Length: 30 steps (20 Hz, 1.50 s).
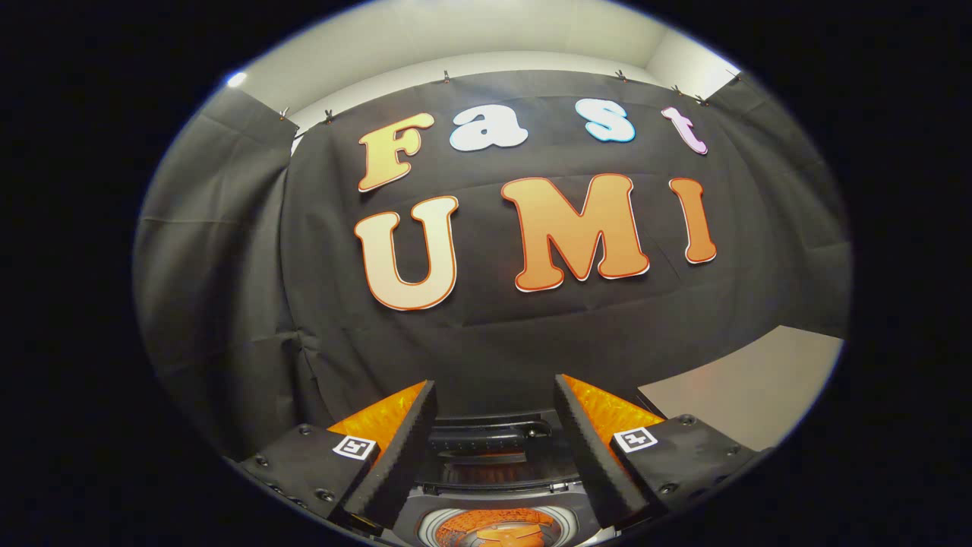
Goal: Put the clothes into the washing machine and then close the washing machine lid.
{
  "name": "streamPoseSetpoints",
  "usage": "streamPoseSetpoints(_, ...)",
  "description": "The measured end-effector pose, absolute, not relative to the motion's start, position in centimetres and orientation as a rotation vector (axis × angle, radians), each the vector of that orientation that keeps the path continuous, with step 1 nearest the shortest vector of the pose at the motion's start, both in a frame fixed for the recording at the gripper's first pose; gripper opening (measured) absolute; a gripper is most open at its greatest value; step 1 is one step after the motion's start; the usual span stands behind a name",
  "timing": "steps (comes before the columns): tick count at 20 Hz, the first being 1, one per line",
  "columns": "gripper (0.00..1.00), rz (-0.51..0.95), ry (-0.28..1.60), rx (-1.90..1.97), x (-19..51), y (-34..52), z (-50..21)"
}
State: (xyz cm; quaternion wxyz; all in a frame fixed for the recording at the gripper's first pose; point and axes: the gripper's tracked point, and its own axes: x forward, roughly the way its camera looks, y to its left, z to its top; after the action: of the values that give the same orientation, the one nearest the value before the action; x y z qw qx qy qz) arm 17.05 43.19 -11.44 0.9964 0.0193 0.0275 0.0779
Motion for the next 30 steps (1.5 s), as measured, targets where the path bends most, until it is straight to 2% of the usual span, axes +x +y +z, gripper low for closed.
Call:
streamPoseSetpoints(7,0.98,0.195,0.062,-0.057,22.0,45.5,-10.4)
streamPoseSetpoints(17,0.98,0.139,0.274,-0.048,33.1,44.6,-18.7)
streamPoseSetpoints(30,0.99,0.037,0.391,-0.059,38.5,42.0,-25.4)
